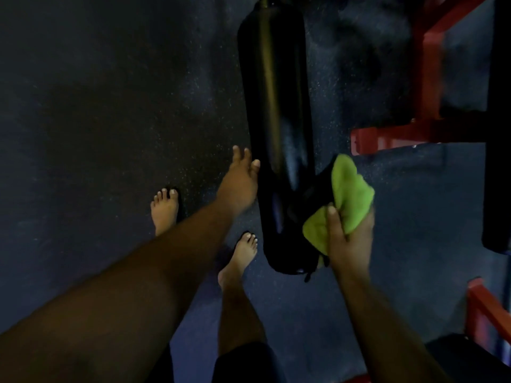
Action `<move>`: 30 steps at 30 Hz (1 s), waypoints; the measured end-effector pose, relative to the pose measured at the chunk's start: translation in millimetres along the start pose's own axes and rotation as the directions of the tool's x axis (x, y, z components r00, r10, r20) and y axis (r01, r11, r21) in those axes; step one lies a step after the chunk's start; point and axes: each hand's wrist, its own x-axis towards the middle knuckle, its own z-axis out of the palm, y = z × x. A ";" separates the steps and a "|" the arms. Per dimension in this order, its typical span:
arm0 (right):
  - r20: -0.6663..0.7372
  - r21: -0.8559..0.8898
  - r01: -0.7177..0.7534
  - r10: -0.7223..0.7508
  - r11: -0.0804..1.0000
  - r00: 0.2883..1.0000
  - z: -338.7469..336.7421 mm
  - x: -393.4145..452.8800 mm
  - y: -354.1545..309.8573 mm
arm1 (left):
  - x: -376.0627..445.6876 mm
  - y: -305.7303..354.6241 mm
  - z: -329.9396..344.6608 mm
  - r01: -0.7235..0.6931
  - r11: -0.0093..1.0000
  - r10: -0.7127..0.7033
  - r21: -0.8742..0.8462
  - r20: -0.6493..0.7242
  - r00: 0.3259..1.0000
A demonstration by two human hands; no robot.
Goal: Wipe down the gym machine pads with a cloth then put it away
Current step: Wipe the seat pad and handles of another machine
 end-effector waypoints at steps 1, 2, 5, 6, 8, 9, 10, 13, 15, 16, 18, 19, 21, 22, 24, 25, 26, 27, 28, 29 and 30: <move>0.080 -0.068 0.050 -0.045 0.996 0.996 7.3 3.6 -6.4 | 1.4 -5.7 -5.1 0.035 0.999 -0.035 -0.001 0.005 0.999; 0.180 -0.157 0.125 -0.096 0.980 0.979 16.1 0.8 -9.1 | 0.4 -6.6 -7.7 0.034 0.999 -0.034 -0.010 -0.001 0.999; 0.264 -0.368 0.256 -0.164 0.894 0.951 29.0 -41.9 9.9 | -14.8 15.1 -2.7 -0.067 0.989 0.060 -0.128 -0.053 0.997; 0.255 -0.400 0.257 -0.162 0.880 0.953 26.0 -61.4 18.0 | -18.9 24.5 0.8 -0.080 0.981 0.071 -0.178 -0.054 0.996; 0.255 -0.454 0.241 -0.134 0.858 0.958 17.3 -98.4 30.7 | -23.1 32.3 6.2 -0.069 0.969 0.064 -0.237 -0.029 0.998; 0.270 -0.475 0.240 -0.119 0.847 0.955 14.8 -104.4 33.1 | -23.1 32.4 7.9 -0.069 0.970 0.066 -0.235 -0.020 0.998; 0.294 -0.483 0.241 -0.103 0.842 0.950 16.8 -97.2 31.5 | -22.6 30.5 8.2 -0.067 0.972 0.064 -0.226 -0.019 0.998; 0.211 -0.425 0.205 -0.124 0.882 0.970 47.1 -26.7 -5.6 | -16.2 20.9 5.3 -0.067 0.920 0.044 -0.385 -0.067 0.997; 0.119 -0.418 0.210 -0.176 0.884 0.977 75.0 44.7 -57.4 | -11.9 18.8 1.5 -0.026 0.817 -0.034 -0.577 -0.094 0.995; 0.100 -0.459 0.220 -0.196 0.861 0.975 86.1 77.5 -82.7 | -7.1 16.4 -0.1 -0.013 0.783 -0.049 -0.622 -0.082 0.995; 0.125 -0.504 0.268 -0.238 0.821 0.963 94.9 109.0 -108.5 | -5.0 15.7 -2.7 -0.019 0.792 -0.027 -0.610 -0.067 0.997; 0.156 -0.501 0.285 -0.239 0.817 0.958 92.7 109.9 -107.2 | -6.6 17.6 -5.1 -0.028 0.803 -0.011 -0.595 -0.061 0.998; 0.215 -0.490 0.287 -0.205 0.823 0.955 73.9 76.4 -85.0 | -11.3 24.2 -11.9 -0.046 0.824 0.014 -0.565 -0.061 0.998; 0.244 -0.500 0.276 -0.173 0.821 0.954 61.1 46.8 -68.4 | -11.5 28.8 -15.8 -0.065 0.847 0.037 -0.527 -0.062 0.997; 0.307 -0.505 0.257 -0.107 0.824 0.946 39.6 -15.6 -33.5 | -10.8 35.3 -19.7 -0.081 0.915 0.076 -0.395 -0.026 0.997; 0.315 -0.504 0.242 -0.084 0.829 0.945 35.0 -31.8 -23.7 | -9.0 39.4 -22.3 -0.085 0.929 0.090 -0.359 -0.002 0.996; 0.308 -0.491 0.219 -0.067 0.843 0.949 36.1 -34.4 -19.5 | -7.3 39.7 -22.6 -0.076 0.932 0.090 -0.355 0.023 0.996; 0.283 -0.482 0.203 -0.068 0.852 0.957 46.1 -22.4 -22.3 | -3.8 38.5 -22.9 -0.071 0.928 0.090 -0.365 0.034 0.995; 0.228 -0.495 0.175 -0.067 0.851 0.971 56.5 -7.1 -29.9 | -3.1 37.4 -21.1 -0.079 0.924 0.098 -0.374 0.031 0.995; 0.160 -0.514 0.147 -0.073 0.845 0.984 67.9 12.2 -44.6 | -3.6 36.6 -20.5 -0.095 0.919 0.110 -0.383 0.018 0.994; 0.103 -0.533 0.132 -0.091 0.836 0.991 80.2 31.8 -59.3 | -1.8 33.1 -20.1 -0.109 0.905 0.118 -0.411 -0.003 0.993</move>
